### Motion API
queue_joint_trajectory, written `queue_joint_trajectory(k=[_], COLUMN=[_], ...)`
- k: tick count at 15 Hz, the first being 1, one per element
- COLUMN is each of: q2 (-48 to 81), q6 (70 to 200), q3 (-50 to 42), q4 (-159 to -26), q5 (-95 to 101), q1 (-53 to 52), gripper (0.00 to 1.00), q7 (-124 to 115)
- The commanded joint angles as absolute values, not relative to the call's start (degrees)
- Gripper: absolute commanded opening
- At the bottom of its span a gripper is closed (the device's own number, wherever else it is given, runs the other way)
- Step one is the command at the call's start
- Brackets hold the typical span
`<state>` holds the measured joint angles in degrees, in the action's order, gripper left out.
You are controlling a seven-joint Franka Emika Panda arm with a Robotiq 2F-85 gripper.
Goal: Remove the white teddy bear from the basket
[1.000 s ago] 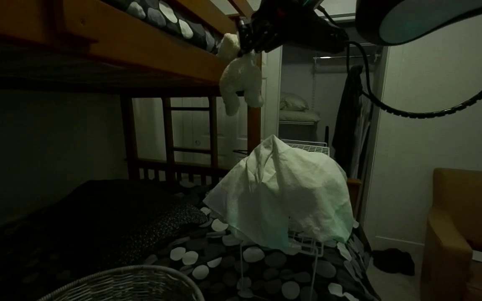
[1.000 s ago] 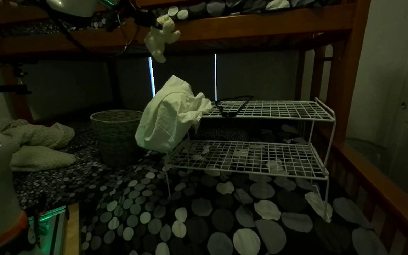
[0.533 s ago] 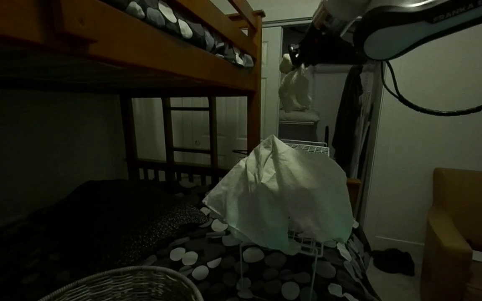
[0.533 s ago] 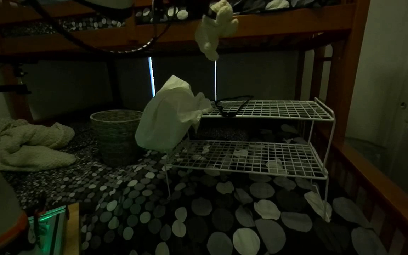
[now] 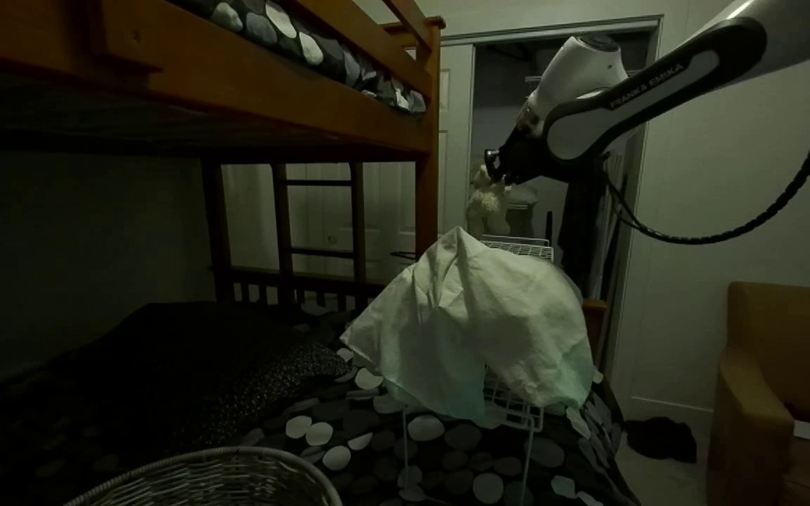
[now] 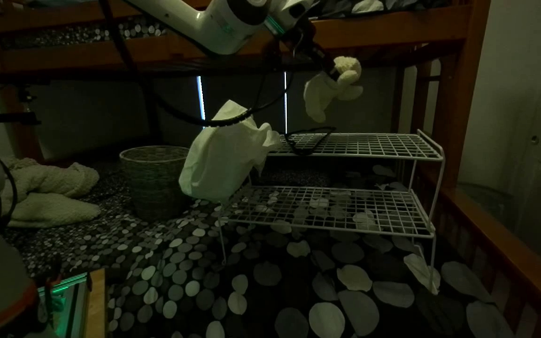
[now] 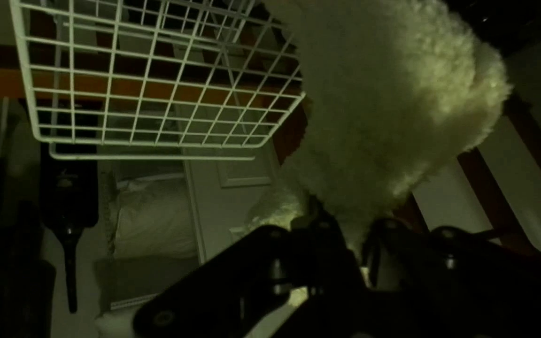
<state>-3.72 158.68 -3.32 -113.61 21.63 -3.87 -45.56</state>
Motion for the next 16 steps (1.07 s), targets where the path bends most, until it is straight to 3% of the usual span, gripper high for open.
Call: queue_joint_trajectory(k=[1, 3, 4, 6, 10, 13, 16], q2=[-1.74, -1.42, -0.29, 0.51, 0.91, 0.75, -4.57], q6=[156.68, 156.67, 156.15, 154.51, 150.16, 143.25, 135.81], q3=[-5.75, -6.9, -5.44, -5.14, -4.42, -5.06, -4.44], q4=[-112.22, -113.38, -112.53, -112.33, -111.01, -106.86, -103.21], q5=[12.88, 10.12, 6.98, 2.77, -1.89, 7.21, 4.05], q1=[-2.74, -1.82, 0.03, 0.56, 0.69, 1.32, 1.45], gripper=[0.03, 0.03, 0.38, 0.45, 0.77, 0.99, 1.0], q7=[-39.83, -37.87, -35.67, -33.04, -28.32, -29.86, -16.09])
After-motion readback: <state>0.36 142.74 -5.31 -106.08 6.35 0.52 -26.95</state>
